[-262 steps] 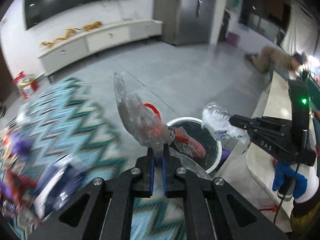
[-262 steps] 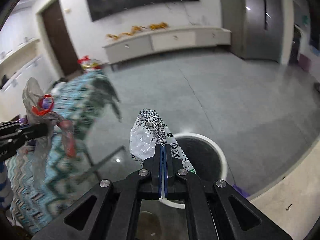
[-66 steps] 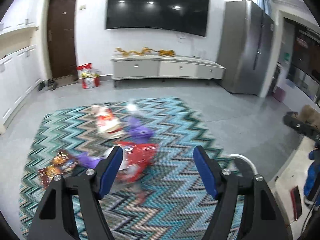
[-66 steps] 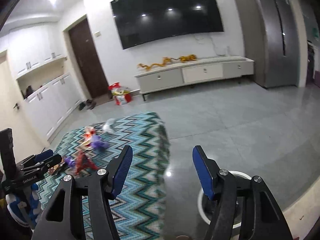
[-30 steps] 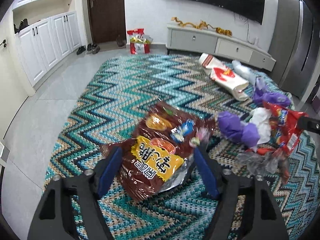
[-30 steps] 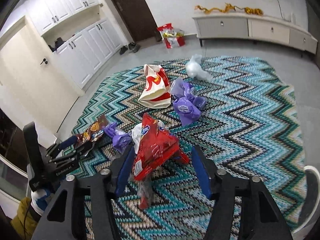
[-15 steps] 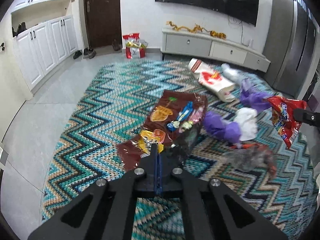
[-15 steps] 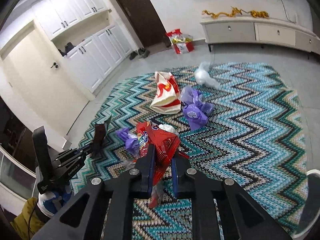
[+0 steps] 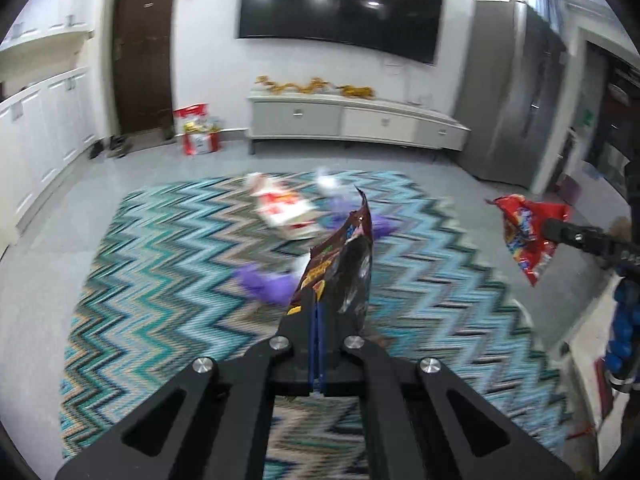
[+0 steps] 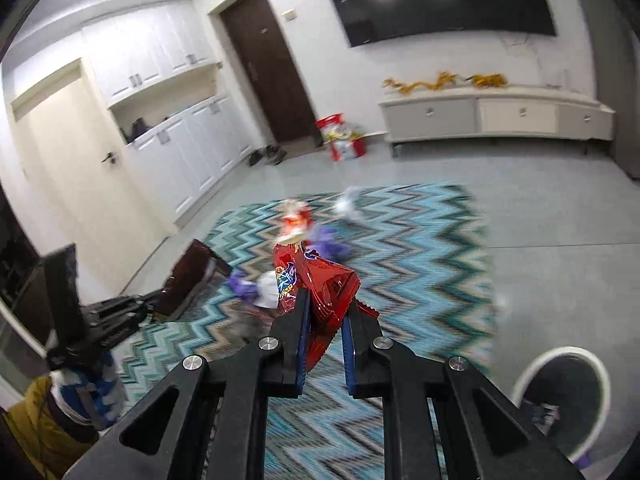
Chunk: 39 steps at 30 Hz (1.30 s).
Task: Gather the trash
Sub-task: 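Carry both snack bags over the white trash bin, then open both tools to drop the snack bags into the bin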
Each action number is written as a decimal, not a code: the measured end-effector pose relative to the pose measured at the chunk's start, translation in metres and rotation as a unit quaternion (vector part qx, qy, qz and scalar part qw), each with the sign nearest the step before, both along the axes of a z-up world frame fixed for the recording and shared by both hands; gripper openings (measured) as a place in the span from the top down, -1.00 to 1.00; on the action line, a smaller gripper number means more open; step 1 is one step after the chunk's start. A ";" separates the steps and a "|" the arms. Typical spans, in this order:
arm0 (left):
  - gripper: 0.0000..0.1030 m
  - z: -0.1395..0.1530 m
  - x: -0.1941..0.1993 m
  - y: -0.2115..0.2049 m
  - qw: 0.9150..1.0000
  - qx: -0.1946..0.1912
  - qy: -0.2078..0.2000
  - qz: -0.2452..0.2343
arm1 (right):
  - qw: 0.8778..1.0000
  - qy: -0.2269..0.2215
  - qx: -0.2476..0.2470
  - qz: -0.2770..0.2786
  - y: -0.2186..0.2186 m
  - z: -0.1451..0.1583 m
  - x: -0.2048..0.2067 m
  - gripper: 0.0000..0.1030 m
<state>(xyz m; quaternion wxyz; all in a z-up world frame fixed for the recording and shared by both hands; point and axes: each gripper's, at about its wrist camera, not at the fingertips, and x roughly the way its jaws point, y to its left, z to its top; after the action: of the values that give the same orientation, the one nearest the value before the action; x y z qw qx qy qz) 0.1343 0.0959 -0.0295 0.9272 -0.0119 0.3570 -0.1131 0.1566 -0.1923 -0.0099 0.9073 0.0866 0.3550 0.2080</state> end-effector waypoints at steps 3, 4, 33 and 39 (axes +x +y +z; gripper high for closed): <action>1.00 0.005 0.005 -0.047 0.999 -0.005 0.007 -0.049 | 0.999 0.001 -0.016 -0.050 -0.048 -0.005 -0.015 0.72; 1.00 0.006 0.007 -0.066 0.998 -0.005 0.011 -0.067 | 0.998 0.004 -0.019 -0.067 -0.065 -0.009 -0.019 0.72; 0.93 -0.122 0.101 -0.428 0.932 -0.072 0.235 -0.268 | 0.944 0.145 -0.038 -0.294 -0.290 -0.150 -0.006 0.21; 0.92 -0.104 0.089 -0.415 0.940 -0.056 0.203 -0.267 | 0.944 0.127 -0.036 -0.302 -0.288 -0.134 -0.014 0.20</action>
<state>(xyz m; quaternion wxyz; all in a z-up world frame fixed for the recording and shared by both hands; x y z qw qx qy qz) 0.2237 -0.3191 -0.1340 0.7687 0.0089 0.5203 -0.3718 0.1429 -0.4803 -0.1442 0.8776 0.1829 0.4313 -0.1017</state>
